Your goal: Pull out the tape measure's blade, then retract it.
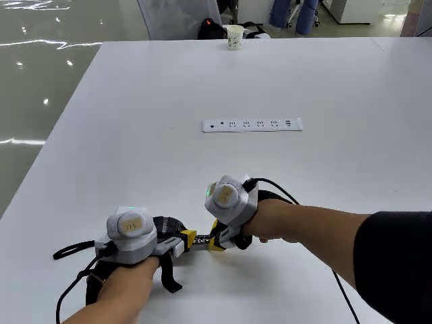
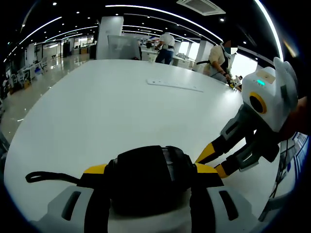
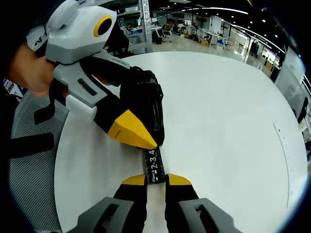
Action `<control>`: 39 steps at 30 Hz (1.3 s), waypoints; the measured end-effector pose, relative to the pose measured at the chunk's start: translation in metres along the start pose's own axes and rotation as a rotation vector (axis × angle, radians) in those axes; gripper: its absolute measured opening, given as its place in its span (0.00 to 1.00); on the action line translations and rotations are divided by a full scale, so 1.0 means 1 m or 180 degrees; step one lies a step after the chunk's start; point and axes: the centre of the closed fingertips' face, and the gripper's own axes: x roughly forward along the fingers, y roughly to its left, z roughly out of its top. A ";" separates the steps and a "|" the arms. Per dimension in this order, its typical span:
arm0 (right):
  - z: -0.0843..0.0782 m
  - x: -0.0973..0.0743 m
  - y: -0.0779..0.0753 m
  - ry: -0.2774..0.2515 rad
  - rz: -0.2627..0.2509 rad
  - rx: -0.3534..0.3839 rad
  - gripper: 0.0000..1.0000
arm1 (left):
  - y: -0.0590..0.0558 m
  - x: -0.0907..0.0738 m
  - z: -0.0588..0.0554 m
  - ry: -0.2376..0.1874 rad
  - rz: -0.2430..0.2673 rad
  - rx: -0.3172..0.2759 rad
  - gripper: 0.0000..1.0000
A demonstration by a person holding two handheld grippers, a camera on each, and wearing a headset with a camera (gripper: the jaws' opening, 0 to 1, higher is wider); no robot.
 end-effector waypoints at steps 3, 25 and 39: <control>0.001 0.001 0.000 -0.0006 0.0006 -0.0001 0.10 | 0.000 0.000 0.000 0.0003 -0.0003 -0.0006 0.62; 0.013 0.010 0.004 -0.0094 0.0013 0.0005 0.10 | 0.001 0.000 0.000 -0.0009 -0.0027 -0.0040 0.62; 0.023 0.015 0.005 -0.0186 0.0047 0.0011 0.11 | 0.001 0.000 0.000 -0.0011 -0.0037 -0.0050 0.62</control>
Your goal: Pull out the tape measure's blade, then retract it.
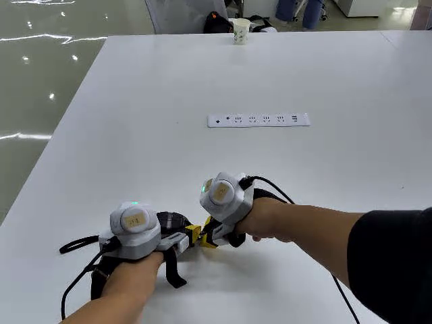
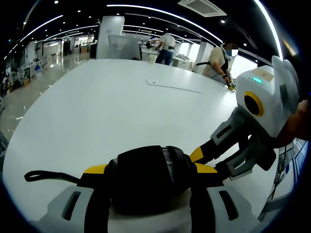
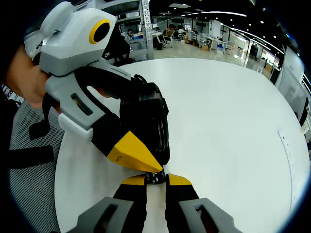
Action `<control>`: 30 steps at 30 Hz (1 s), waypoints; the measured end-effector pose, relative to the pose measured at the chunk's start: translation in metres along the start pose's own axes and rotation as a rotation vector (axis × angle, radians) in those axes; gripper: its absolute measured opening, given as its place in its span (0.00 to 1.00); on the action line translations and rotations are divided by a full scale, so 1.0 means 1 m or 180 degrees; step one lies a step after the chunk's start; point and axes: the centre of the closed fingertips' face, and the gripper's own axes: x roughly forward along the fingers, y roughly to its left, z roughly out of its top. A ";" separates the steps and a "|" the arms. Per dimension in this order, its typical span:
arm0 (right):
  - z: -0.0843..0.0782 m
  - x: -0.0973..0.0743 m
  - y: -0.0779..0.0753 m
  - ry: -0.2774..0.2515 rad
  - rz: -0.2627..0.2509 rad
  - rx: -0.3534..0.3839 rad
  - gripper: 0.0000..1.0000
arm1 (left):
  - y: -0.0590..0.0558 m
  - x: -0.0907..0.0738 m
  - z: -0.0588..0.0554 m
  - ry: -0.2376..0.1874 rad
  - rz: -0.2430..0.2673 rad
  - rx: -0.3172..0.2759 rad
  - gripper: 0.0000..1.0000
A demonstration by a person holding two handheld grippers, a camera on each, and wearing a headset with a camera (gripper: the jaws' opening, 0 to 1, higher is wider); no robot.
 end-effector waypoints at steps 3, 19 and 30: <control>0.002 0.001 0.001 -0.0014 0.0004 0.0001 0.11 | 0.000 -0.001 0.000 0.0000 0.0002 -0.0001 0.62; 0.004 0.002 0.002 -0.0052 -0.0018 0.0028 0.12 | -0.002 -0.001 0.001 -0.0037 0.0035 0.0035 0.64; 0.004 0.003 0.002 -0.0083 -0.0121 0.0048 0.13 | -0.002 -0.001 0.001 -0.0023 0.0083 0.0074 0.65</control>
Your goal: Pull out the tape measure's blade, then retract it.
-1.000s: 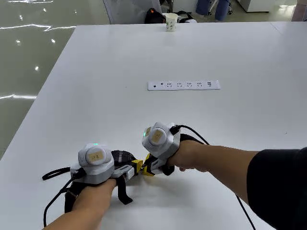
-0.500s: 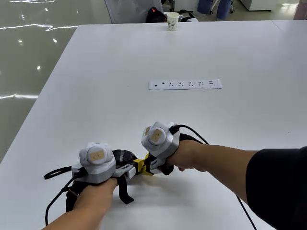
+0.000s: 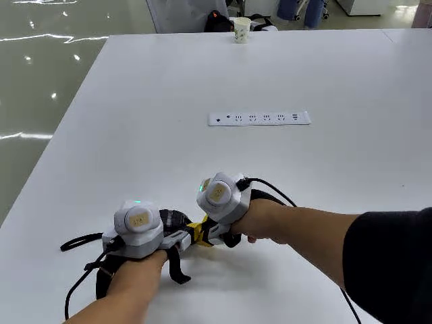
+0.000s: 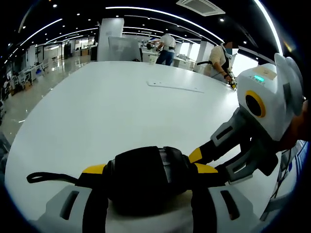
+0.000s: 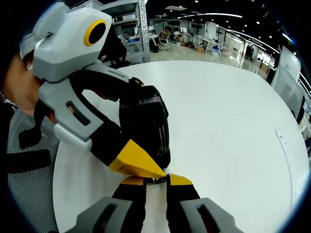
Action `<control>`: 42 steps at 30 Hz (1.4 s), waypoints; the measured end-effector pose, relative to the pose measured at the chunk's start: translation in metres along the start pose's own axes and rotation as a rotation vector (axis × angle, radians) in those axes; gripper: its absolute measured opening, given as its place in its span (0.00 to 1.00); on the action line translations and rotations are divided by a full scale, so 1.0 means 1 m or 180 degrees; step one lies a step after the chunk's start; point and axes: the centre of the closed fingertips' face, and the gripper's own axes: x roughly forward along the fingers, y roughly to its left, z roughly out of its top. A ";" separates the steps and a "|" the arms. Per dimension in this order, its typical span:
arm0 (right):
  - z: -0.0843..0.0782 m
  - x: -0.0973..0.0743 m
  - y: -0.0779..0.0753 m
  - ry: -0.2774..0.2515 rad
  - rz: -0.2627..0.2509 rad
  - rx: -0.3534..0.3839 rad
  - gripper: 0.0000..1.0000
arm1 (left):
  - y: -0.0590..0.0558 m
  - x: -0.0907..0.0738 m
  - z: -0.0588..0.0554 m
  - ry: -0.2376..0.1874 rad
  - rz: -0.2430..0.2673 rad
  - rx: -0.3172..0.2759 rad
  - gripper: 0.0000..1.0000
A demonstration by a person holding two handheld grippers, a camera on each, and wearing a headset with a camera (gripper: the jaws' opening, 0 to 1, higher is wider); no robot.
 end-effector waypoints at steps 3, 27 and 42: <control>-0.003 -0.002 0.000 0.0023 -0.0022 0.0011 0.13 | 0.000 0.000 0.001 0.0030 -0.0041 0.0039 0.65; -0.036 -0.042 0.010 -0.0125 -0.0219 0.0373 0.22 | -0.011 -0.016 -0.002 0.0167 -0.0746 0.0376 0.98; -0.067 -0.095 0.006 -0.0417 -0.0494 0.0785 0.36 | -0.018 -0.044 -0.011 0.0360 -0.1322 0.0843 0.99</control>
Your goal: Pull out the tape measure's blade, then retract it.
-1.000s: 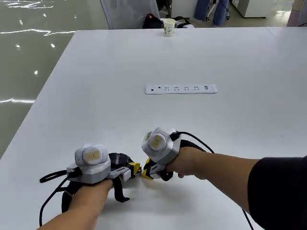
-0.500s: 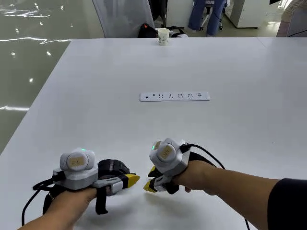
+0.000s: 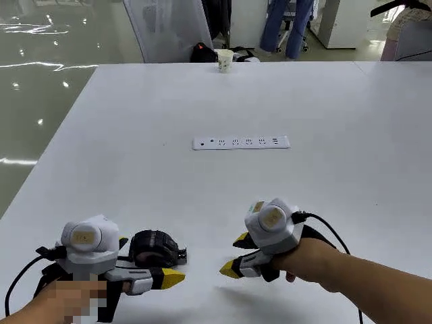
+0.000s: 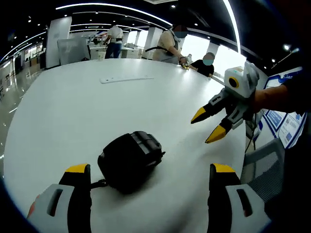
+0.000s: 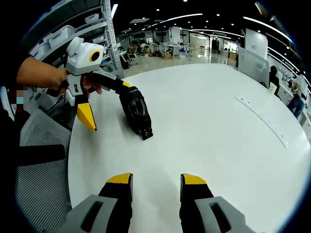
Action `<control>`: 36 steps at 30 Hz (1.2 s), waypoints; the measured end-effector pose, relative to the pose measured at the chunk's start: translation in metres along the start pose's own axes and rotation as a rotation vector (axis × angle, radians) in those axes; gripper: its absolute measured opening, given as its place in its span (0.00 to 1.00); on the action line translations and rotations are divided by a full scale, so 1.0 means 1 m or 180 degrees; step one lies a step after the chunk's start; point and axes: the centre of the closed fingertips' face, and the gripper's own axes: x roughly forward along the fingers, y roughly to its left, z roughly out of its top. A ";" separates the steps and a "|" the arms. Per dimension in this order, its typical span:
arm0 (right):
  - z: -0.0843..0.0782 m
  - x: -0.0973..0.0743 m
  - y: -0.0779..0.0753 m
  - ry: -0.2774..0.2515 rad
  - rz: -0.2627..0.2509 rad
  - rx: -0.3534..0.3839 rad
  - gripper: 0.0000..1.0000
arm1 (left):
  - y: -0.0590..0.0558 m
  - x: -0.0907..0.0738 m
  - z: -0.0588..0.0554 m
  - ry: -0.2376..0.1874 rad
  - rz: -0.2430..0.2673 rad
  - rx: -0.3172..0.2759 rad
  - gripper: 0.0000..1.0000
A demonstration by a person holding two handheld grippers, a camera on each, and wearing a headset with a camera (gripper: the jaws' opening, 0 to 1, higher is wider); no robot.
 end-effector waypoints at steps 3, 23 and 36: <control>-0.011 -0.010 -0.001 0.0004 -0.0039 -0.0027 0.38 | 0.004 -0.005 -0.003 0.0004 -0.0002 -0.0007 0.99; -0.073 -0.082 -0.013 -0.0145 -0.0412 0.0286 0.52 | 0.012 -0.050 -0.015 -0.0044 -0.0021 0.0161 0.99; -0.097 -0.110 -0.011 -0.0227 -0.0497 0.0398 0.65 | 0.016 -0.078 -0.030 0.0005 -0.0037 0.0213 0.99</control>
